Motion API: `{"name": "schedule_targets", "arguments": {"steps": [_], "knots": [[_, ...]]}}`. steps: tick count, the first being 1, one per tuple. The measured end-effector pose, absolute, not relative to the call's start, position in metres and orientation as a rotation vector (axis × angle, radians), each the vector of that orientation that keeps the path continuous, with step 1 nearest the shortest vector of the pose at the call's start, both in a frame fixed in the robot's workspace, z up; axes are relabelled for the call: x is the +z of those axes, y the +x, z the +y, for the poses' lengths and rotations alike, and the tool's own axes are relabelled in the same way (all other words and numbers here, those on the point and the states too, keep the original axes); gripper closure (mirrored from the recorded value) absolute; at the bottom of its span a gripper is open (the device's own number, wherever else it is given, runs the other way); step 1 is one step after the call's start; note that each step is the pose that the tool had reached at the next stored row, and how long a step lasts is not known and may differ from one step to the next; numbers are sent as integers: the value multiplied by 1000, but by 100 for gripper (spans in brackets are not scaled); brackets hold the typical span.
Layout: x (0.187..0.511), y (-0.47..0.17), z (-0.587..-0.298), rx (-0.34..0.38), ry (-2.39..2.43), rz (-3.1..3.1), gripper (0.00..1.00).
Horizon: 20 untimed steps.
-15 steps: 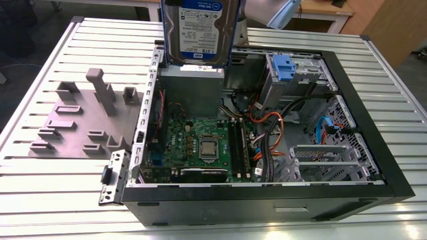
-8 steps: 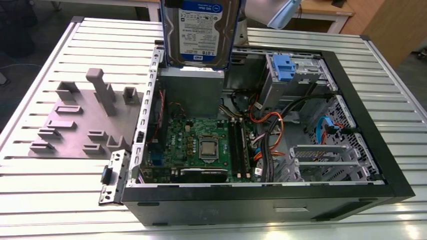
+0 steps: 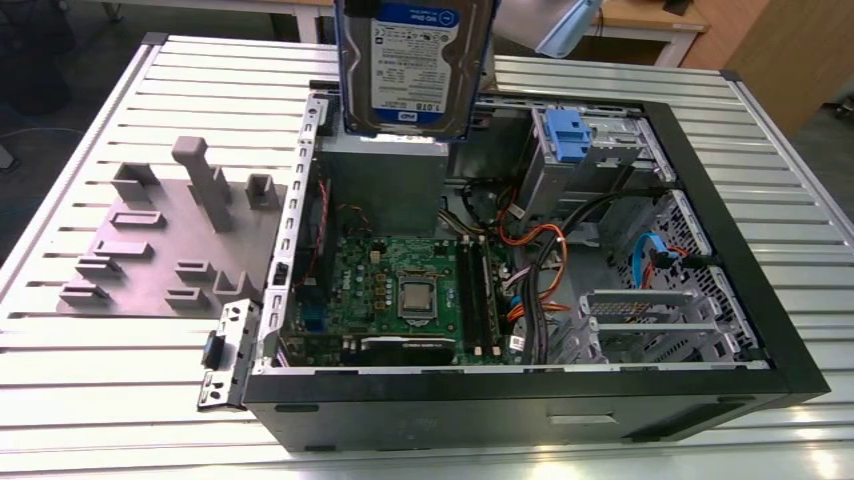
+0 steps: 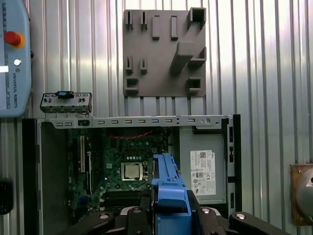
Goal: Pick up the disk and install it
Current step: 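Pick up the disk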
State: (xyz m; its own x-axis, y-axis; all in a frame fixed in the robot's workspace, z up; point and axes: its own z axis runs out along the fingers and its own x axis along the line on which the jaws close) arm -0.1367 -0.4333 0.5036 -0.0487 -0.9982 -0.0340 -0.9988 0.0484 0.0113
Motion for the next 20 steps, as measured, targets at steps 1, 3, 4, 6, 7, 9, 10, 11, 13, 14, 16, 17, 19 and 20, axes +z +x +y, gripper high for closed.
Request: {"name": "schedule_targets", "arguments": {"steps": [1, 3, 4, 6, 7, 9, 10, 11, 13, 14, 16, 17, 19, 20], "knots": [[504, -135, -433, 49, -2155, 2262, 63], [504, -131, -433, 49, -2155, 2262, 63], [504, -128, -433, 49, -2155, 2262, 63], [504, -124, -433, 49, -2155, 2262, 63], [504, -123, -433, 49, -2155, 2262, 63], [504, -123, -434, 48, -2156, 2263, 63], [504, -123, -436, 48, -2155, 2263, 63], [504, -123, -438, 48, -2156, 2263, 63], [504, -123, -444, 48, -2156, 2263, 63], [504, -123, -447, 48, -2156, 2263, 63], [503, -122, -449, 48, -2156, 2263, 63], [503, -121, -450, 47, -2156, 2263, 63], [503, -115, -450, 47, -2156, 2263, 63], [503, -111, -450, 47, -2156, 2263, 63]]}}
